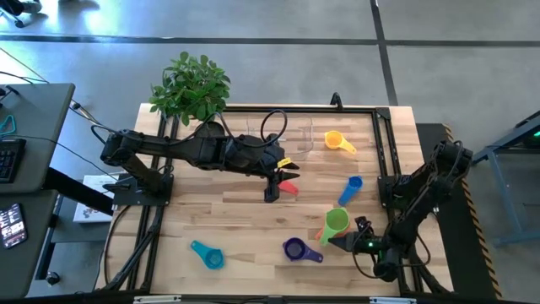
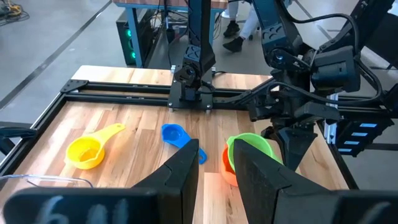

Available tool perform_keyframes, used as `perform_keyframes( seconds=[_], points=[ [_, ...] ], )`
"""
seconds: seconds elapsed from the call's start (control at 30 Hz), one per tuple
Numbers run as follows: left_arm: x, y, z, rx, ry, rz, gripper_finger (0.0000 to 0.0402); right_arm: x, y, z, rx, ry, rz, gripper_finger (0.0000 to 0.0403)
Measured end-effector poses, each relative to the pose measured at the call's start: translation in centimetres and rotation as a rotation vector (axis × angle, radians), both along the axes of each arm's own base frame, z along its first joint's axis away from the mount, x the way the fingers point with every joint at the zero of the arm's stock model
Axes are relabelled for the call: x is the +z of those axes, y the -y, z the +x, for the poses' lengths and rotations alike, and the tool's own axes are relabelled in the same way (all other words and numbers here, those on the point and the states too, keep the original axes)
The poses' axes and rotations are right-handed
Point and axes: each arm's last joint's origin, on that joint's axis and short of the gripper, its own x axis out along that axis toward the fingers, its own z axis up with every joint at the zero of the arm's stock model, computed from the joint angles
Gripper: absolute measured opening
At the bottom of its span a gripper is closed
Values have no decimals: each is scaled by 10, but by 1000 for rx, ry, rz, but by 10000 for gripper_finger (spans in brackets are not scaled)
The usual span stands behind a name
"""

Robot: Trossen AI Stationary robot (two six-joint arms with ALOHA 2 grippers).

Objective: Nest measuring cups in basket
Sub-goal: Stack the green measuring cup on top of the orange measuring cup

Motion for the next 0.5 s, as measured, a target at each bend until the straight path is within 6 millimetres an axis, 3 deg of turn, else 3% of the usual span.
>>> perform_keyframes(
  seconds=[0.5],
  points=[
    [0, 0, 0, -4, 0, -1, 90, -1, 0, 0, 18, -21, 7, 0]
  ],
)
